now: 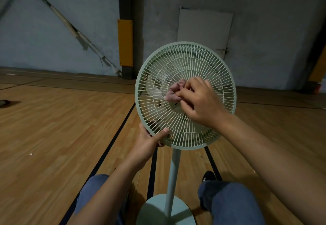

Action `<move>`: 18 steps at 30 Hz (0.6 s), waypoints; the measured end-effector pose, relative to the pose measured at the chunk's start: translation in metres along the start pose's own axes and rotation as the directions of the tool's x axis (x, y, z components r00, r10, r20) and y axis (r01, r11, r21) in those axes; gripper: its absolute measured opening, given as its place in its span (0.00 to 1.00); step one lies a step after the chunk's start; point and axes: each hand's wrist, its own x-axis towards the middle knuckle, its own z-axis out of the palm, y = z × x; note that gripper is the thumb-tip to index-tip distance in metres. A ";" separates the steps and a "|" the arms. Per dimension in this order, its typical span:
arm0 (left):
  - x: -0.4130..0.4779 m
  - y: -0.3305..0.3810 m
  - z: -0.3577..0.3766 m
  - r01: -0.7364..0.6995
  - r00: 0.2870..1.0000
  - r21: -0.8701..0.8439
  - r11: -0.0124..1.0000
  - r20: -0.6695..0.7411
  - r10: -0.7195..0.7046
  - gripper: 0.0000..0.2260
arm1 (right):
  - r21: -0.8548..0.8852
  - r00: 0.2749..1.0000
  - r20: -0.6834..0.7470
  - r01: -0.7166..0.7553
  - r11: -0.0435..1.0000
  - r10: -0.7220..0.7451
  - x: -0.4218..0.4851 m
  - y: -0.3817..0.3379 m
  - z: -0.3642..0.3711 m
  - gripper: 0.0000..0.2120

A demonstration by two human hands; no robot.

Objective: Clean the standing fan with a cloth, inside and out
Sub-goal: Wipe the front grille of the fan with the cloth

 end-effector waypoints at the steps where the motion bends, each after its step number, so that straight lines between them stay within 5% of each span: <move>1: 0.001 0.000 0.001 0.000 1.000 -0.020 1.000 -0.001 0.000 0.35 | 0.001 1.000 0.006 -0.010 1.000 0.010 -0.003 0.004 -0.003 0.08; 5: 0.009 0.008 0.013 -0.040 0.996 -0.094 0.995 -0.087 0.032 0.30 | 0.008 0.999 0.038 -0.030 1.000 0.030 -0.008 0.012 -0.008 0.09; 9: 0.017 0.016 0.021 -0.062 0.980 -0.208 0.976 -0.198 0.020 0.36 | 0.004 0.997 0.067 -0.034 0.999 0.034 -0.002 0.007 -0.007 0.13; 18: 0.012 0.019 0.024 -0.066 0.975 -0.151 0.986 -0.221 0.031 0.35 | 0.046 0.996 -0.013 0.086 0.995 -0.085 0.061 -0.039 0.013 0.09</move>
